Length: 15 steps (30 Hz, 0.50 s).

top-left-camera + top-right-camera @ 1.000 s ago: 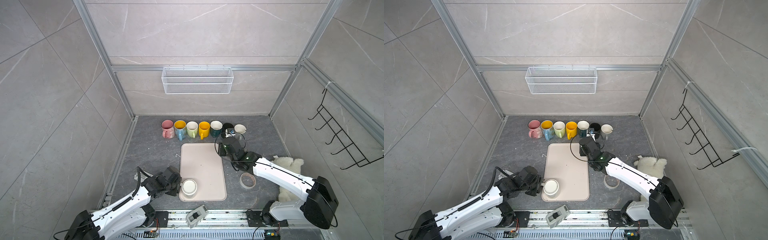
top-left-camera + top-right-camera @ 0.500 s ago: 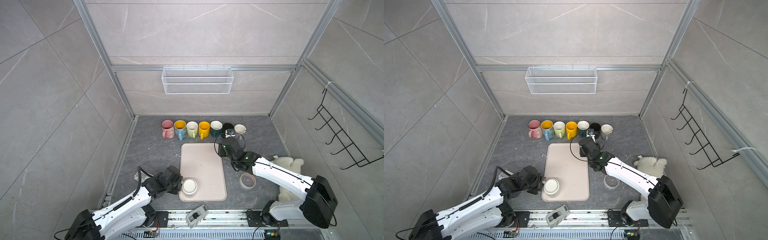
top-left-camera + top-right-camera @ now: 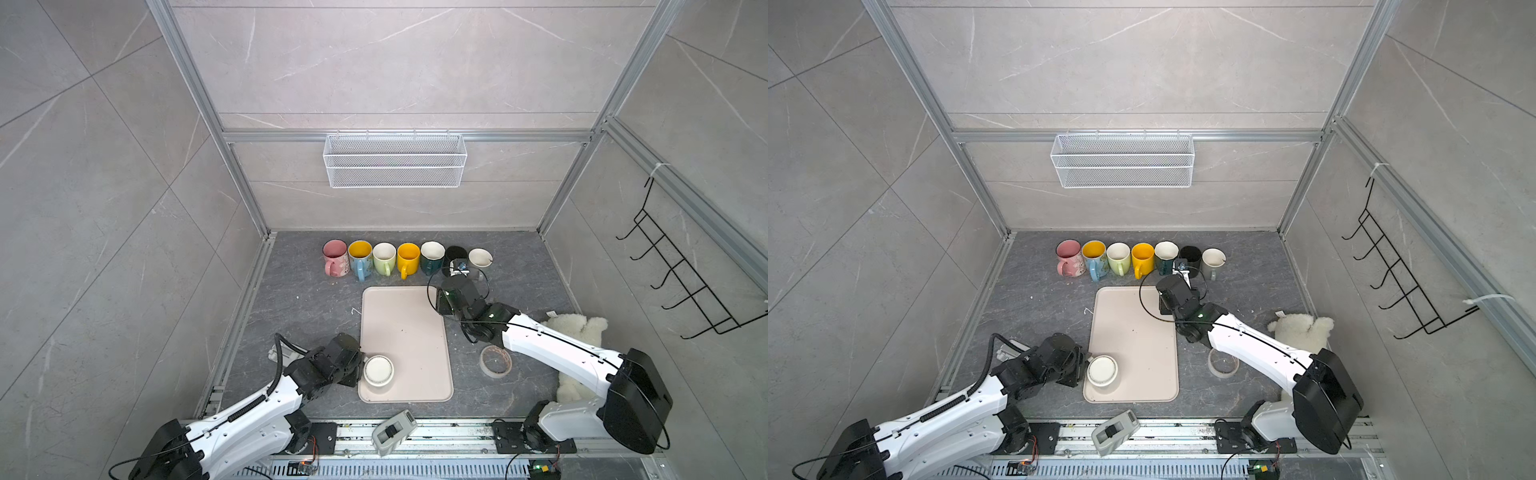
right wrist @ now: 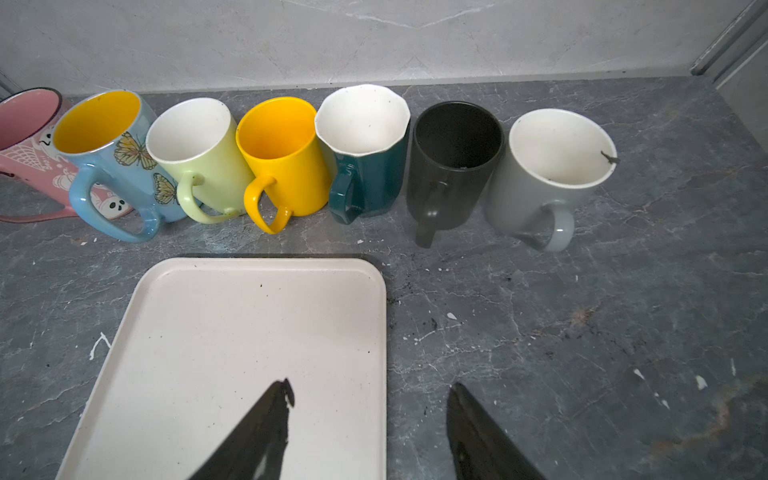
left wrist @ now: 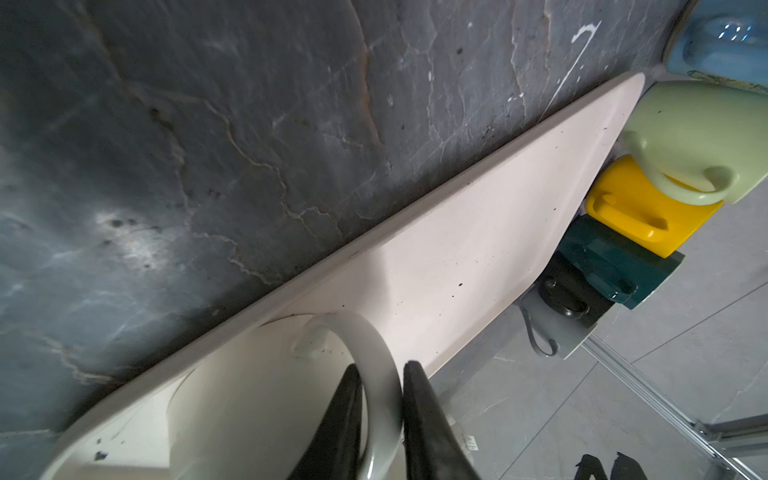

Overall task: Turn the mug right side up
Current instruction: 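Grasp the white red-lined mug's handle with the left gripper and lift it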

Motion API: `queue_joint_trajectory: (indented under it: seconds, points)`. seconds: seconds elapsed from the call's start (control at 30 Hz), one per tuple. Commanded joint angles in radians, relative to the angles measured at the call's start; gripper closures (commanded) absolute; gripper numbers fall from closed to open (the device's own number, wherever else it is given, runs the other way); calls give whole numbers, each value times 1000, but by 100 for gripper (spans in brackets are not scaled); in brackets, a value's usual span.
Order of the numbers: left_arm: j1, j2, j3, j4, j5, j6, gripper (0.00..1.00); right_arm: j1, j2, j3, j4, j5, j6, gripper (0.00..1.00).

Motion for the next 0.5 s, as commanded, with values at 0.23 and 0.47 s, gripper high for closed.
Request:
queue_joint_trajectory:
  seconds: [0.23, 0.47]
  points:
    - [-2, -50, 5, 129, -80, 186, 100, 6, 8, 33, -42, 14, 8, 38]
    - [0, -147, 95, 117, -145, 531, 100, 6, -6, 40, -70, 2, 5, 38]
